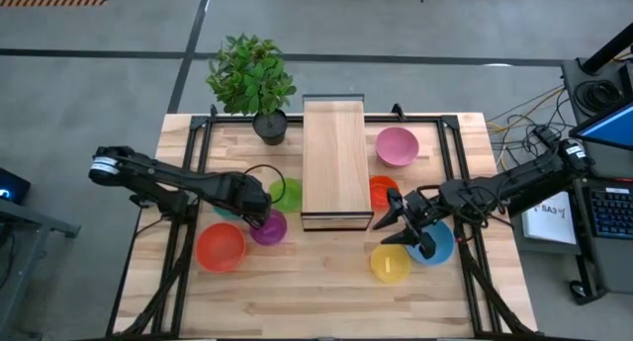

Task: Place and stack bowls onto a shelf
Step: Put the blue green bowl onto the shelf

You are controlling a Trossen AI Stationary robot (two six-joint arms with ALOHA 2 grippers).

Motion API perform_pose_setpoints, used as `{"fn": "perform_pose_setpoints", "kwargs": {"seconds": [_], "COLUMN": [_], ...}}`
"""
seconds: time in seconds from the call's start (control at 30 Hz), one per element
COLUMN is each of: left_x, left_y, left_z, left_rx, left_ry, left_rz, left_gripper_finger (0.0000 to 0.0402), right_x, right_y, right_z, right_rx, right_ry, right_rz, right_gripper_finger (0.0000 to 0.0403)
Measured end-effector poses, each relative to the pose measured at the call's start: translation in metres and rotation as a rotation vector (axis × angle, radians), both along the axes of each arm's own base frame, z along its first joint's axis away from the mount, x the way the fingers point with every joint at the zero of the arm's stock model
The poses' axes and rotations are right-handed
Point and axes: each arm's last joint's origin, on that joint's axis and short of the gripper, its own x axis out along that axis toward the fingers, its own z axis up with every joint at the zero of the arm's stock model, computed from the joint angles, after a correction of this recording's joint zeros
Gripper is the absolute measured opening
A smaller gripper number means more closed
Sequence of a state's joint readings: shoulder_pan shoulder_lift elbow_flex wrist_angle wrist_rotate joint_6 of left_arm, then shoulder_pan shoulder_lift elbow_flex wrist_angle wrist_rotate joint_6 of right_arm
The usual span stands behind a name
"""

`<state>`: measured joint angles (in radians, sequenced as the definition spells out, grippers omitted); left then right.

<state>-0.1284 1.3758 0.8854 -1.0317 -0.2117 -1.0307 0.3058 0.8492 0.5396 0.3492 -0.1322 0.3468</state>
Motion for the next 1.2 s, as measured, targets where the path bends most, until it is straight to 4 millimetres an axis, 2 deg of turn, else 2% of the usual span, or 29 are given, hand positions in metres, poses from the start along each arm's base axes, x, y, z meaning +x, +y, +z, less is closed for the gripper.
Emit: {"fn": "perform_pose_setpoints", "kwargs": {"seconds": [0.2, 0.4, 0.7, 0.93, 1.1, 1.2], "left_x": [0.004, 0.008, 0.015, 0.023, 0.025, 0.025], "left_y": [0.000, -0.001, -0.002, -0.004, -0.009, -0.020], "left_z": [-0.008, -0.018, -0.017, 0.002, 0.028, 0.049], "left_rx": [0.012, 0.019, 0.020, 0.019, 0.024, 0.008], "left_ry": [0.038, 0.088, 0.090, 0.077, 0.101, 0.115], "left_rz": [-0.005, -0.014, -0.045, -0.080, -0.120, -0.192], "left_gripper_finger": [0.0143, 0.0112, 0.0010, 0.0002, 0.0001, 0.0001], "right_x": [0.001, 0.003, 0.003, 0.003, 0.003, 0.003], "right_y": [0.000, 0.001, 0.001, 0.001, 0.001, 0.001], "right_z": [-0.001, -0.005, -0.004, -0.005, -0.005, -0.005], "right_rx": [-0.002, -0.008, -0.009, -0.009, -0.009, -0.010], "right_ry": [0.007, 0.023, 0.019, 0.019, 0.019, 0.020], "right_rz": [0.000, 0.000, -0.001, -0.001, -0.001, -0.001], "right_gripper_finger": [0.0187, 0.0187, 0.0187, 0.0187, 0.0187, 0.0187]}}
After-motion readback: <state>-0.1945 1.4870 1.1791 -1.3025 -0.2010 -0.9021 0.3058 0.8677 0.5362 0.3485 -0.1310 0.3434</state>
